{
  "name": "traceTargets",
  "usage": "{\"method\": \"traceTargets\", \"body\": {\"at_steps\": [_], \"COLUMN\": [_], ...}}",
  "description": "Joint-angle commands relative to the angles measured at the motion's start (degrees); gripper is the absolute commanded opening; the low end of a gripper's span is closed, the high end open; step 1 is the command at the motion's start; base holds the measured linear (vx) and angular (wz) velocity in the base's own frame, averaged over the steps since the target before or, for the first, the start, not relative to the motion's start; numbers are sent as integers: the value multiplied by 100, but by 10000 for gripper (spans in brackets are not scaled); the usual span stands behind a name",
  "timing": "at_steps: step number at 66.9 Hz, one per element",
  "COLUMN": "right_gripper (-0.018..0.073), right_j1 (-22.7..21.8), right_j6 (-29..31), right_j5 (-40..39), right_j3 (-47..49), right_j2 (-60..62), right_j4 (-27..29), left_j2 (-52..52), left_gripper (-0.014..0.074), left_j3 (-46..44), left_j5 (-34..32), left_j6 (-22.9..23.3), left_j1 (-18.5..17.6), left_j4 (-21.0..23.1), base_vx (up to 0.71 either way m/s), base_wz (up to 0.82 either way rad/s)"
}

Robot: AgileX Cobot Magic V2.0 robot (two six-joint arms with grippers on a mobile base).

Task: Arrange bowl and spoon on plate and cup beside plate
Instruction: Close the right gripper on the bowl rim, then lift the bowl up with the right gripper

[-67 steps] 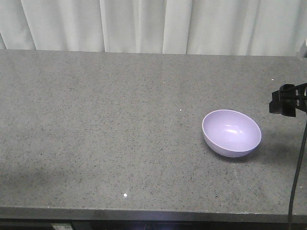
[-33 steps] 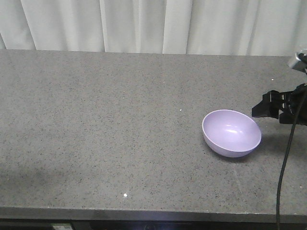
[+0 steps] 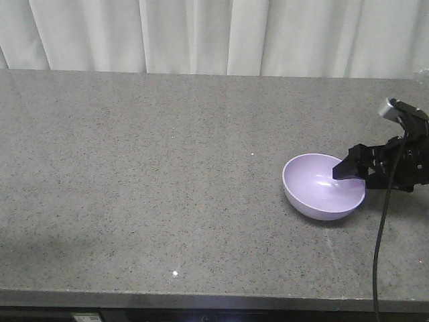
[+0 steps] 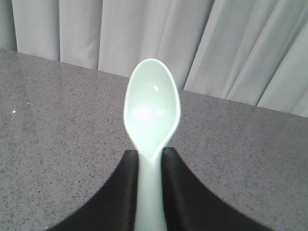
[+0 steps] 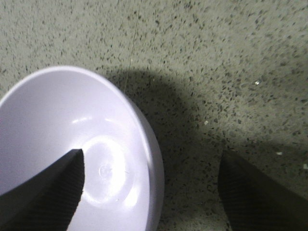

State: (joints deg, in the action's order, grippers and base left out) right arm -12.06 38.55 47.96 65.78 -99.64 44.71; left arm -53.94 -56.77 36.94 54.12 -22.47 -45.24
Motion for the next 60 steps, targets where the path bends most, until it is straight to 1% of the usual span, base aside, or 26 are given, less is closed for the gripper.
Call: {"method": "traceTargets", "body": {"at_steps": [1, 8, 12, 17, 24, 25, 28, 35, 40, 46, 55, 60], "right_gripper": [522, 459, 391, 270, 88, 48, -16, -8, -4, -4, -4, -4], "right_j1": [95, 300, 410, 422, 405, 405, 398, 398, 398, 398, 398, 398], "right_j6": [125, 107, -32, -208, -202, -202, -202, -202, -197, -203, -237, -223], "right_j5": [39, 11, -81, -149, -225, -237, -270, -345, -247, -57, 53, 3], "right_j3": [169, 169, 169, 169, 169, 169, 169, 185, 319, 694, 1358, 1565], "right_j2": [186, 147, 147, 147, 147, 147, 147, 147, 192, 382, 994, 1520], "right_j4": [134, 62, 12, -11, -96, -96, -84, 8, 33, 33, 40, 34], "left_j2": [64, 64, 64, 64, 64, 64, 64, 64, 64, 64, 64, 64], "left_gripper": [-7, -7, -7, -7, -7, -7, -7, -7, -7, -7, -7, -7], "left_j3": [-124, -124, -124, -124, -124, -124, -124, -124, -124, -124, -124, -124], "left_j5": [-239, -239, -239, -239, -239, -239, -239, -239, -239, -239, -239, -239], "left_j6": [-10, -10, -10, -10, -10, -10, -10, -10, -10, -10, -10, -10], "left_j1": [0, 0, 0, 0, 0, 0, 0, 0, 0, 0, 0, 0], "left_j4": [-157, -157, -157, -157, -157, -157, -157, -157, -157, -157, -157, -157], "base_vx": [0, 0, 0, 0, 0, 0, 0, 0, 0, 0, 0, 0], "base_wz": [0, 0, 0, 0, 0, 0, 0, 0, 0, 0, 0, 0]}}
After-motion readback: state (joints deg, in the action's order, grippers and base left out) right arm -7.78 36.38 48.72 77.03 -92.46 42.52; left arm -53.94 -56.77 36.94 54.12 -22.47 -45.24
